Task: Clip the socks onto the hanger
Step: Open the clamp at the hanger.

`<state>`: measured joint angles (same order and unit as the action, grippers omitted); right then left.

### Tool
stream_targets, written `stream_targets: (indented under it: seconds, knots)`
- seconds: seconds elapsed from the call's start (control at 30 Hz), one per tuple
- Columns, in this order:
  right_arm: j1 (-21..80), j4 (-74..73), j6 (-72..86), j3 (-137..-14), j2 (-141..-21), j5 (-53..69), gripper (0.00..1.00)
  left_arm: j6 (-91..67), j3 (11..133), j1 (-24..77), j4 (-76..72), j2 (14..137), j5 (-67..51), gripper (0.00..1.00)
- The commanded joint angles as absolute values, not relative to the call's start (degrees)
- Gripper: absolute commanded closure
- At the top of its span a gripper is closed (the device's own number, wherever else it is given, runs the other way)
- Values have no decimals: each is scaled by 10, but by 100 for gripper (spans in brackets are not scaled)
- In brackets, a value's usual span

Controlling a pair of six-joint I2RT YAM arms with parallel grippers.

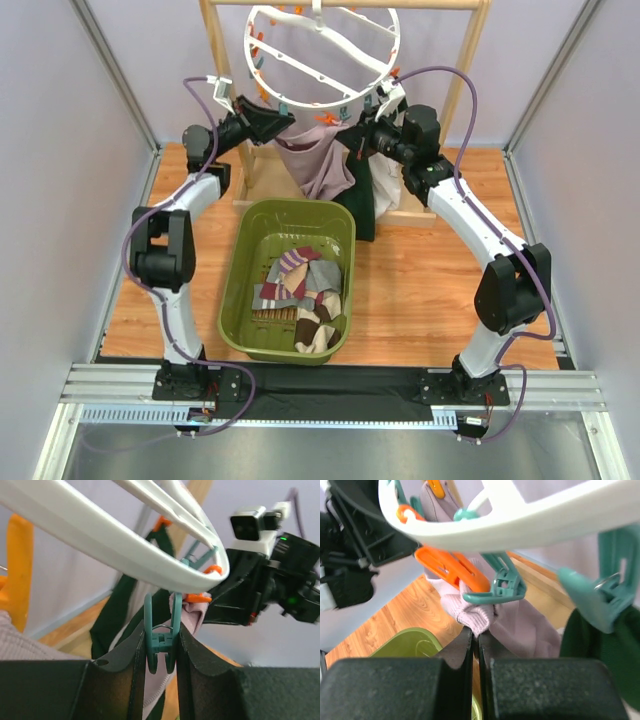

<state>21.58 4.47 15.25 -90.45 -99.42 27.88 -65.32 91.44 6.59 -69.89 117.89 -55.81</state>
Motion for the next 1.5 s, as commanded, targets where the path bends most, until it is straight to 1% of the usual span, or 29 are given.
stream_targets:
  seconds: [0.0,0.03,0.07,0.13,0.17,0.27,0.3,0.33,0.37,0.43,0.47,0.57,0.7,0.73,0.83,0.87,0.93,1.03,1.07,1.17,1.3,1.33,1.4,1.43,1.47]
  knots:
    - [217,36,170,-947,-1004,244,99,-393,814,100,-536,1051,-458,100]
    - [218,16,174,-954,-1006,237,98,-334,802,113,-475,1001,-421,100]
    - [217,8,180,-960,-1009,224,93,-250,792,139,-392,982,-349,100]
    - [217,3,190,-965,-1012,214,83,-210,766,159,-371,949,-302,100]
    - [218,-15,202,-968,-1012,204,68,-195,759,176,-365,941,-251,100]
    - [218,-50,221,-979,-1006,179,50,-131,751,210,-338,928,-188,100]
    - [217,-60,234,-982,-999,167,49,-88,750,220,-334,925,-141,100]
    - [219,-88,242,-985,-993,150,48,-68,751,231,-329,924,-117,100]
    - [221,-104,251,-989,-987,112,48,-49,753,250,-317,925,-69,100]
    - [226,-136,266,-984,-962,86,48,-1,765,267,-306,931,-34,100]
    - [235,-147,265,-977,-953,53,46,14,766,279,-304,933,-2,100]
    - [249,-185,245,-969,-923,3,41,47,764,297,-318,941,56,100]
    - [255,-209,245,-990,-897,1,39,102,719,321,-403,940,120,100]
    - [258,-222,247,-995,-896,2,39,111,711,324,-443,940,128,100]
    - [281,-212,244,-993,-889,1,39,118,697,330,-471,943,136,100]
    - [290,-200,244,-990,-888,-19,40,118,693,330,-490,944,134,100]
    - [293,-182,251,-1005,-903,-20,44,120,679,330,-511,947,137,100]
    - [299,-177,267,-1051,-943,-11,52,135,644,336,-610,948,156,100]
    - [301,-172,272,-1058,-952,-9,59,145,638,338,-630,950,173,100]
    - [307,-157,291,-1083,-975,33,61,177,630,348,-676,962,195,100]
    - [316,-130,290,-1085,-980,60,56,180,631,352,-695,970,198,100]
    - [317,-122,290,-1083,-980,71,51,201,635,358,-701,974,203,100]
    - [318,-114,286,-1083,-987,91,46,236,646,366,-719,989,229,100]
    - [321,-116,282,-1086,-990,93,42,256,649,378,-740,995,237,100]
    - [321,-116,283,-1095,-997,104,41,301,656,383,-751,1005,253,100]
